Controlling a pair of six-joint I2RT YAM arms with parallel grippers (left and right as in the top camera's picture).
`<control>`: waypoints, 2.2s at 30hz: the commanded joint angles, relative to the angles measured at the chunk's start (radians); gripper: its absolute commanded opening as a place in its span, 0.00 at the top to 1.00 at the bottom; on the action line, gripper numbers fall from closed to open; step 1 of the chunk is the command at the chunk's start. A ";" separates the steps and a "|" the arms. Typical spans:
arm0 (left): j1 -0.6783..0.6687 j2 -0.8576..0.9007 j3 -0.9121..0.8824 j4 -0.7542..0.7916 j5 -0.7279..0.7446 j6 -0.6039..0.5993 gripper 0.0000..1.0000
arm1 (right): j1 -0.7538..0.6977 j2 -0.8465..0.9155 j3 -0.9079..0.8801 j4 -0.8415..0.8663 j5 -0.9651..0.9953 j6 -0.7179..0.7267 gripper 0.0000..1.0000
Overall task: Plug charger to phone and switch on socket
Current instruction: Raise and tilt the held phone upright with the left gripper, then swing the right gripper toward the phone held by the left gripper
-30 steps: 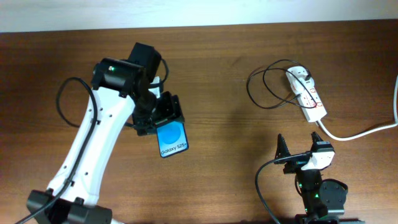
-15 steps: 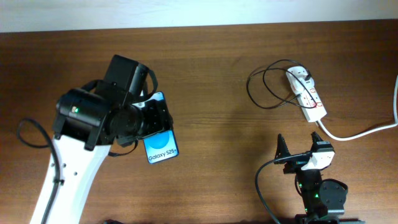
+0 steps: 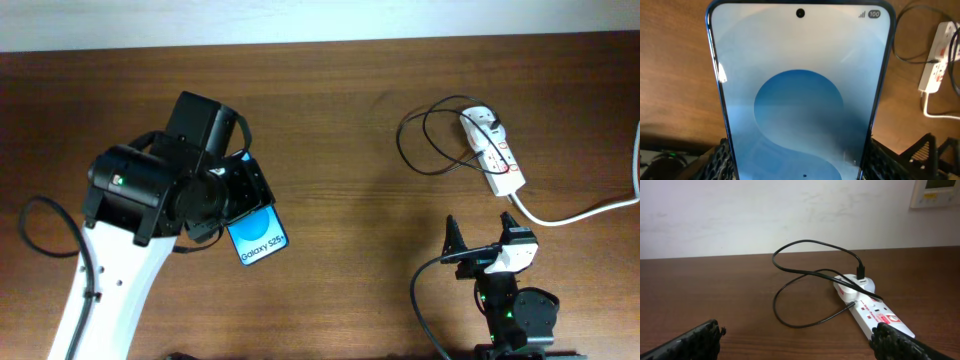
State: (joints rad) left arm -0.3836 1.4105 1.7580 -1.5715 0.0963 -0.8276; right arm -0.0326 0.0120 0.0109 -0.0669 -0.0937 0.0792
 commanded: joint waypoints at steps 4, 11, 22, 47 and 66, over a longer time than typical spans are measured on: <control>-0.008 -0.035 -0.018 0.014 -0.007 -0.163 0.70 | 0.006 -0.005 -0.005 -0.005 0.001 0.003 0.02; -0.055 -0.035 -0.089 0.080 -0.007 -0.183 0.67 | 0.006 -0.005 -0.005 -0.005 0.001 0.003 0.02; -0.055 -0.035 -0.213 0.172 -0.007 -0.181 0.67 | 0.006 -0.005 -0.005 -0.005 0.001 0.003 0.02; -0.055 -0.035 -0.213 0.204 -0.008 -0.144 0.63 | 0.006 -0.005 -0.005 -0.005 0.001 0.003 0.02; -0.054 -0.035 -0.213 0.233 0.015 -0.144 0.60 | 0.006 -0.005 -0.005 -0.012 -0.821 0.697 0.02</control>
State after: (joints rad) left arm -0.4358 1.3964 1.5459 -1.3437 0.1009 -0.9878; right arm -0.0311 0.0120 0.0113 -0.0532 -0.6548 0.6548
